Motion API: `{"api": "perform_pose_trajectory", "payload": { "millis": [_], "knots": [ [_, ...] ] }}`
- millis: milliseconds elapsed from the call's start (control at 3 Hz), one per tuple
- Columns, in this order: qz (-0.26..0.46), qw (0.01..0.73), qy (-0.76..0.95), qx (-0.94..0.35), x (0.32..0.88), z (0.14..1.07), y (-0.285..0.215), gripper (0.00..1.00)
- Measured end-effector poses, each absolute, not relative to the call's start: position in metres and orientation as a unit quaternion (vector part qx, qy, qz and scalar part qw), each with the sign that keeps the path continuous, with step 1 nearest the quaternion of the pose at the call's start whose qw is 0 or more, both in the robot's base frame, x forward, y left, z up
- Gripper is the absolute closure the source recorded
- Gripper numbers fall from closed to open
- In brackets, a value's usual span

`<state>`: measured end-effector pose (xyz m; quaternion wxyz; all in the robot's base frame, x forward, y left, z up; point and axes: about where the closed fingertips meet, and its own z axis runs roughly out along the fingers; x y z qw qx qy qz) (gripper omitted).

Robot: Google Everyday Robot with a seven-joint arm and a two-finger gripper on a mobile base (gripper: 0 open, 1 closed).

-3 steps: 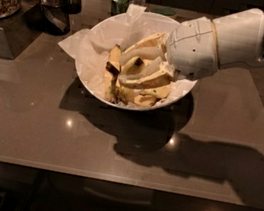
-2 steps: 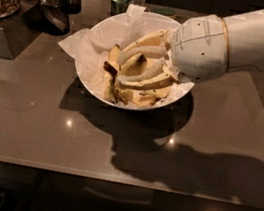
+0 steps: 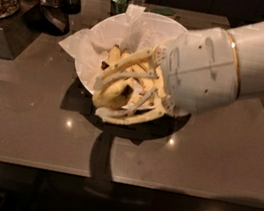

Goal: Pick banana from white bowl

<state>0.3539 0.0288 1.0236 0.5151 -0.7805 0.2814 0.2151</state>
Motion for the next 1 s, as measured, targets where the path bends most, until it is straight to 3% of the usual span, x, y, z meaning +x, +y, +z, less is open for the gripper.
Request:
{"api": "perform_pose_trajectory", "payload": {
  "millis": [333, 1000],
  "knots": [
    [0.169, 0.526, 0.242, -0.798, 0.3093, 1.0295, 0.0333, 1.00],
    [0.145, 0.530, 0.229, -0.804, 0.3067, 1.0327, 0.0303, 1.00]
  ]
}}
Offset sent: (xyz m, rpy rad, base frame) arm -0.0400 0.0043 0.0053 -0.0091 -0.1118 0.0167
